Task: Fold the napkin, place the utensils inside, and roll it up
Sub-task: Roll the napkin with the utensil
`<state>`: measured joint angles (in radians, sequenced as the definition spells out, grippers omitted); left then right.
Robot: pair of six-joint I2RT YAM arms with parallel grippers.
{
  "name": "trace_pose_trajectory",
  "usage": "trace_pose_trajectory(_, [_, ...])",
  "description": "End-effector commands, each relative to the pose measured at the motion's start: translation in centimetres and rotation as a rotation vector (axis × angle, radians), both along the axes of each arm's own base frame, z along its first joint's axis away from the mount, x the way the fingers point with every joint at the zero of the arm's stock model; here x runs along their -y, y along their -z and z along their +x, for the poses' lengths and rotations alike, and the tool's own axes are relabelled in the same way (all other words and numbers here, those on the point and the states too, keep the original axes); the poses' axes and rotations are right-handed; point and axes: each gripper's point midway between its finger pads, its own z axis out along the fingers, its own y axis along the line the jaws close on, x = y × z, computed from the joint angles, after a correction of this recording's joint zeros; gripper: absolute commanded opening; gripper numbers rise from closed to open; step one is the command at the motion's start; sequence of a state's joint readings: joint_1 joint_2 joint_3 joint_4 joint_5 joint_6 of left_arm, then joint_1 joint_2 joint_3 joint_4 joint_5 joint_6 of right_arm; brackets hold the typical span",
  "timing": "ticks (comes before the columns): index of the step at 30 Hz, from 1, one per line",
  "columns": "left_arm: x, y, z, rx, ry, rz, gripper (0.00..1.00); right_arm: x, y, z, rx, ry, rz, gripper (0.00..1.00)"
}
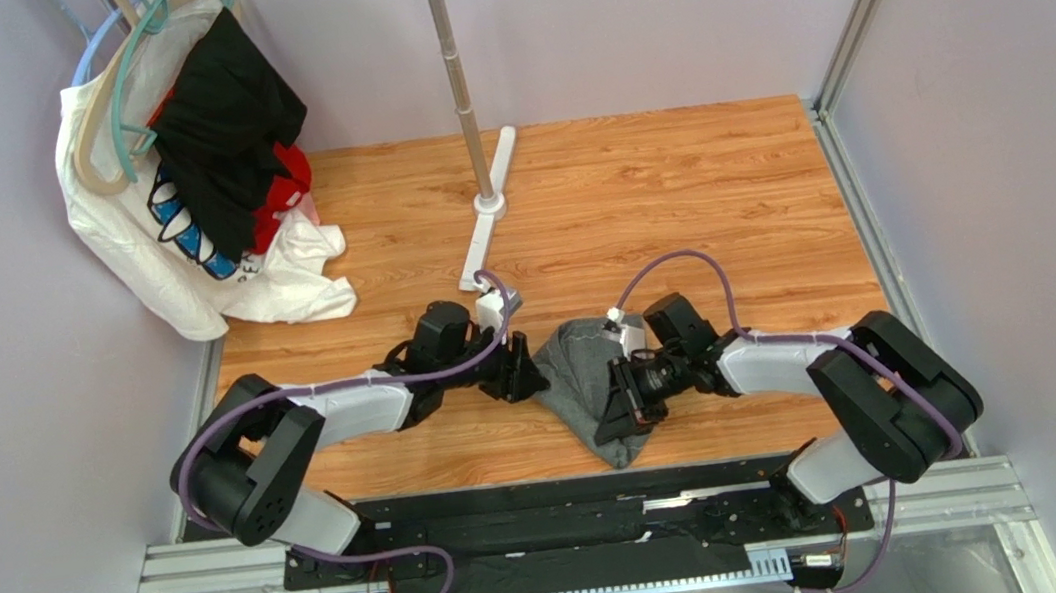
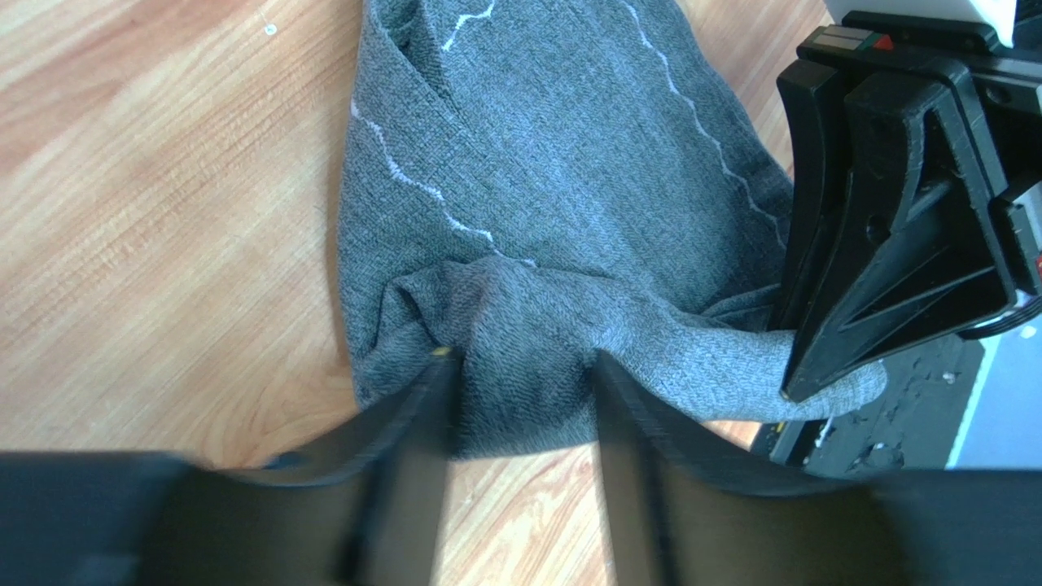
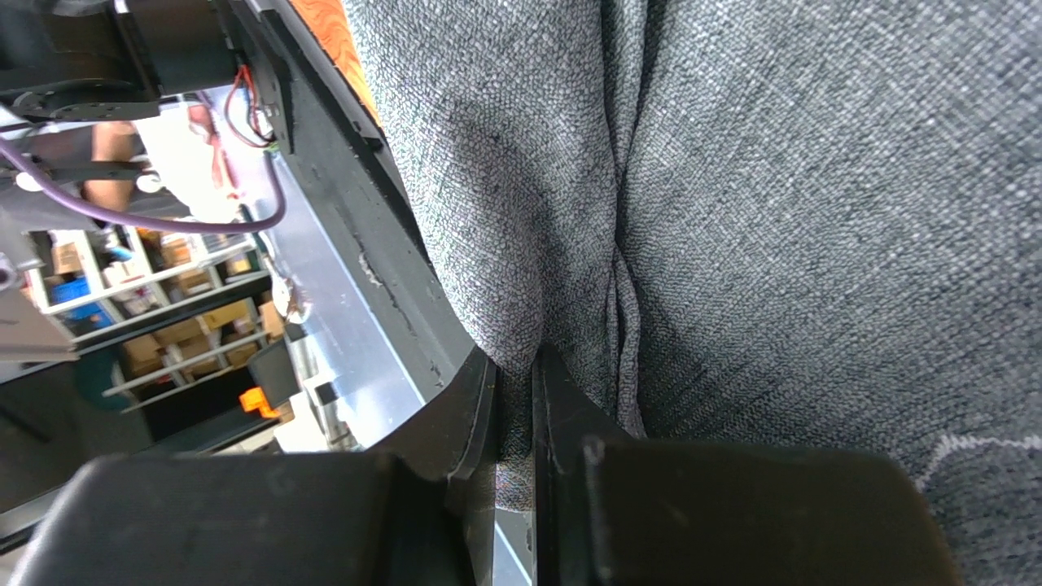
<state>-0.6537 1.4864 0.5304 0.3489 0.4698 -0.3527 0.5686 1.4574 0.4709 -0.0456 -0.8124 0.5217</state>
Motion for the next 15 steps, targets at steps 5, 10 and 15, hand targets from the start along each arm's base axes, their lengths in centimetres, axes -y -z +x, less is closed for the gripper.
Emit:
trace_pose_trajectory(5, [1.8, -1.2, 1.2, 0.026, 0.036, -0.065, 0.14, 2.0, 3.1, 1.2, 0.026, 0.053, -0.117, 0.00])
trace_pose_trajectory(10, [1.8, -0.3, 1.2, -0.035, 0.027, -0.025, 0.00, 2.2, 3.1, 1.4, 0.029, 0.058, -0.138, 0.12])
trace_pose_trajectory(15, [1.4, 0.9, 1.4, -0.126, 0.005, 0.070, 0.00, 2.0, 1.5, 2.2, 0.081, 0.061, -0.127, 0.40])
